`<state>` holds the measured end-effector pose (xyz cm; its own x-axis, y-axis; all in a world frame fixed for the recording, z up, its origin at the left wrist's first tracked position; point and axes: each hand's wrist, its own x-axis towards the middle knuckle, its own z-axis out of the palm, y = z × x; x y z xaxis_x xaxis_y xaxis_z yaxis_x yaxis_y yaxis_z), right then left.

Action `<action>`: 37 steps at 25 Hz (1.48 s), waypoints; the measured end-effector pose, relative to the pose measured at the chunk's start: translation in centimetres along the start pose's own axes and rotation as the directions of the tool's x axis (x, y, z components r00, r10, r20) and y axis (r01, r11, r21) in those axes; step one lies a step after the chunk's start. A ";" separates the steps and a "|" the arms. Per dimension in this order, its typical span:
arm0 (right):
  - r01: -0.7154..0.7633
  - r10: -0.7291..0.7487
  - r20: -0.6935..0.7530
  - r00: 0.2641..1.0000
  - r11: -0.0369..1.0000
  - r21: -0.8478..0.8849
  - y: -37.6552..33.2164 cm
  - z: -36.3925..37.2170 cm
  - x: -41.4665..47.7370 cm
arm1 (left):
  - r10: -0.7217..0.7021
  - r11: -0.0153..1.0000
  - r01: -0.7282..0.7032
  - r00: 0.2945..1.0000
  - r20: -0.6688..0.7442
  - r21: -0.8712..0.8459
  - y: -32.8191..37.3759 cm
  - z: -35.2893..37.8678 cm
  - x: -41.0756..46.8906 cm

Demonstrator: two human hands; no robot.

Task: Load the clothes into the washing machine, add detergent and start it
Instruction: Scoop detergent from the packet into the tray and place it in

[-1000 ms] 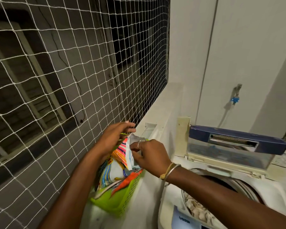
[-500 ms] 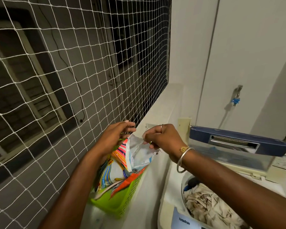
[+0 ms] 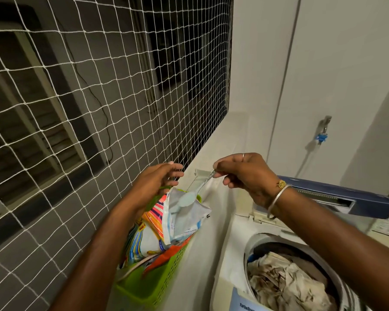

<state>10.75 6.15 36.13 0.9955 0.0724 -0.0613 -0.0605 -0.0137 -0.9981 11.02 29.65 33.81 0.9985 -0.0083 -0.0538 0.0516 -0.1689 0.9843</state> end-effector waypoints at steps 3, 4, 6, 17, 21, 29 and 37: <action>-0.013 0.013 0.002 1.000 0.999 0.040 -1.3 -0.9 1.5 | -0.014 1.000 0.013 1.000 -0.011 -0.016 0.1 0.4 0.3; -0.018 0.018 -0.003 1.000 0.998 0.052 -1.6 -1.3 2.3 | -0.015 1.000 0.015 1.000 -0.016 -0.021 0.1 0.4 0.4; -0.035 0.036 -0.012 0.999 0.997 0.069 -2.2 -1.9 4.0 | -0.017 1.000 0.016 1.000 -0.020 -0.023 0.1 0.3 0.6; -0.314 0.314 0.011 0.949 0.949 -0.027 3.6 -1.9 15.4 | -0.045 0.999 0.047 0.996 -0.077 0.017 -1.3 -1.7 1.3; -0.326 0.326 -0.026 0.945 0.938 -0.118 5.5 -1.8 17.9 | -0.045 0.999 0.047 0.995 -0.086 0.015 -1.9 -2.2 1.7; -0.218 0.206 -0.072 0.976 0.925 -0.311 6.8 -1.4 19.7 | -0.026 1.000 0.027 0.996 -0.080 0.006 -2.3 -2.2 2.3; 0.126 -0.172 -0.023 0.985 0.804 -0.581 7.2 -1.8 19.6 | -0.032 0.999 0.033 0.999 -0.039 0.039 -2.5 -2.0 2.5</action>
<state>29.91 5.71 27.71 0.9925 0.0505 0.1112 0.1198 -0.5817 -0.8046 13.38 31.98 31.50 0.9963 0.0356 -0.0782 0.0839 -0.2076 0.9746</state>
